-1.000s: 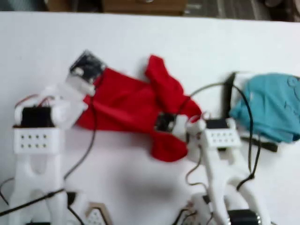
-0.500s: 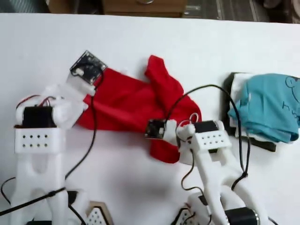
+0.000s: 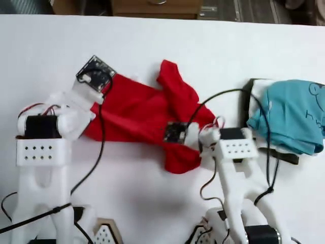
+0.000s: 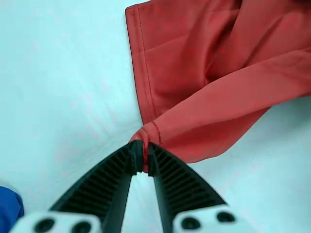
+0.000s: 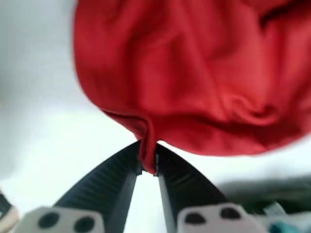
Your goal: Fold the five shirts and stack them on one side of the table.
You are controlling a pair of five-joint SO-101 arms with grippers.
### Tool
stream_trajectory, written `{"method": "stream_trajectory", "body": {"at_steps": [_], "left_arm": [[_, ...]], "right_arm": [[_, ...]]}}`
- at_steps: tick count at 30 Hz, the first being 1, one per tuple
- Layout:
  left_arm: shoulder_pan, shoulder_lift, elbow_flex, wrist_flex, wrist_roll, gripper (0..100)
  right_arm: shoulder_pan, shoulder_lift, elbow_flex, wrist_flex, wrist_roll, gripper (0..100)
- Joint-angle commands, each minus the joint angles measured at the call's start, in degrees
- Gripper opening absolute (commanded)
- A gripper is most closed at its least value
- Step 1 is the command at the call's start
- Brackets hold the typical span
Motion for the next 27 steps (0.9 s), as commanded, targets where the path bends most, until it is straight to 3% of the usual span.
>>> {"method": "stream_trajectory", "body": {"at_steps": [1, 7, 11, 15, 27], "left_arm": [[-0.62, -1.93, -0.31, 0.09, 0.18, 2], [-0.35, -1.67, 1.80, 1.41, 0.18, 2], [-0.62, -2.11, 1.36, 1.41, 0.09, 2], [-0.35, -3.69, -1.89, 1.41, 0.18, 2], [-0.26, -19.25, -9.01, 2.11, 0.18, 2]], "right_arm": [[5.49, -2.51, -9.14, 2.86, 2.64, 2.1], [11.91, -10.15, -21.10, 4.35, 1.67, 2.1], [11.82, -17.71, -21.71, -1.54, -6.95, 2.0], [11.82, -25.89, -21.63, -5.23, -10.99, 2.0], [11.82, -46.11, -21.54, -15.34, -11.34, 2.0]]}}
